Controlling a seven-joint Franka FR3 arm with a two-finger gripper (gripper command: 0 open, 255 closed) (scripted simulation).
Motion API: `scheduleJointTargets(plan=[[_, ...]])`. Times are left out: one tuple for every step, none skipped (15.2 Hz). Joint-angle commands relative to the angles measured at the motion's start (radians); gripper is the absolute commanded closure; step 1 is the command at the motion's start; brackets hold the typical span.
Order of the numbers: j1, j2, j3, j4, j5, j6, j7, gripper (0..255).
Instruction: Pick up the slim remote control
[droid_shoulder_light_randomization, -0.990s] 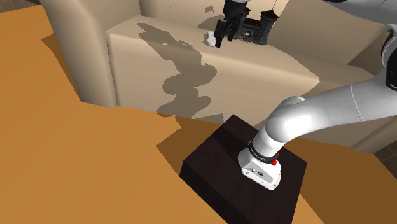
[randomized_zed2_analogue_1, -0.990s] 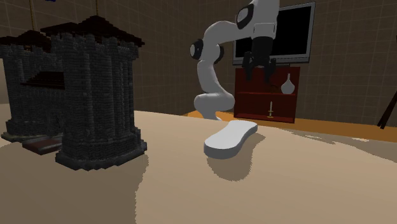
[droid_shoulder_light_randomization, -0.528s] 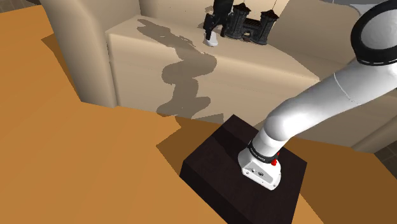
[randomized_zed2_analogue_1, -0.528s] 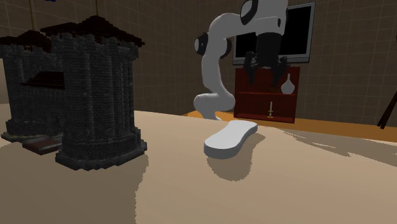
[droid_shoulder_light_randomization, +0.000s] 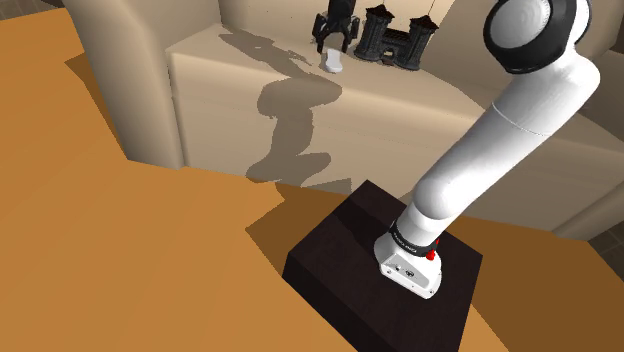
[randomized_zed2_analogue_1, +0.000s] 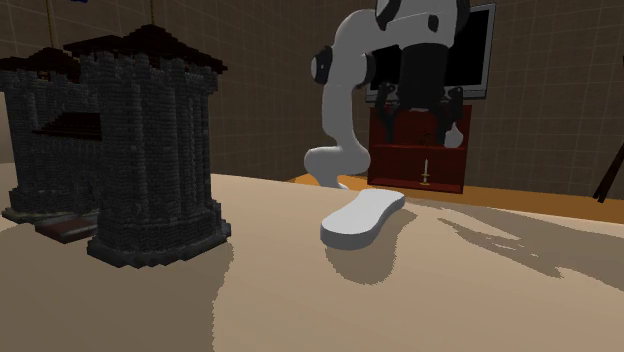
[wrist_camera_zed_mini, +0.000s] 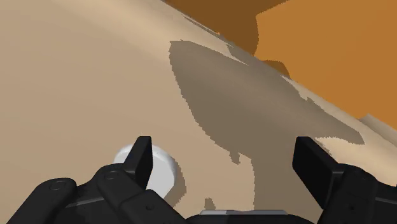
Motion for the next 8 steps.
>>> scheduleJointTargets(plan=[[-0.015,0.072,-0.016,0.074,0.012,-0.006,0.026,0],[-0.024,0.108,-0.025,0.113,0.019,-0.011,0.037,0],[-0.033,0.144,-0.033,0.154,0.027,-0.017,0.046,0],[-0.043,0.18,-0.042,0.195,0.035,-0.025,0.056,0],[-0.053,0.217,-0.051,0.238,0.044,-0.033,0.065,0],[-0.063,0.254,-0.06,0.282,0.054,-0.043,0.075,0],[-0.074,0.291,-0.068,0.328,0.064,-0.054,0.084,0],[-0.086,0.33,-0.077,0.375,0.075,-0.066,0.093,0]])
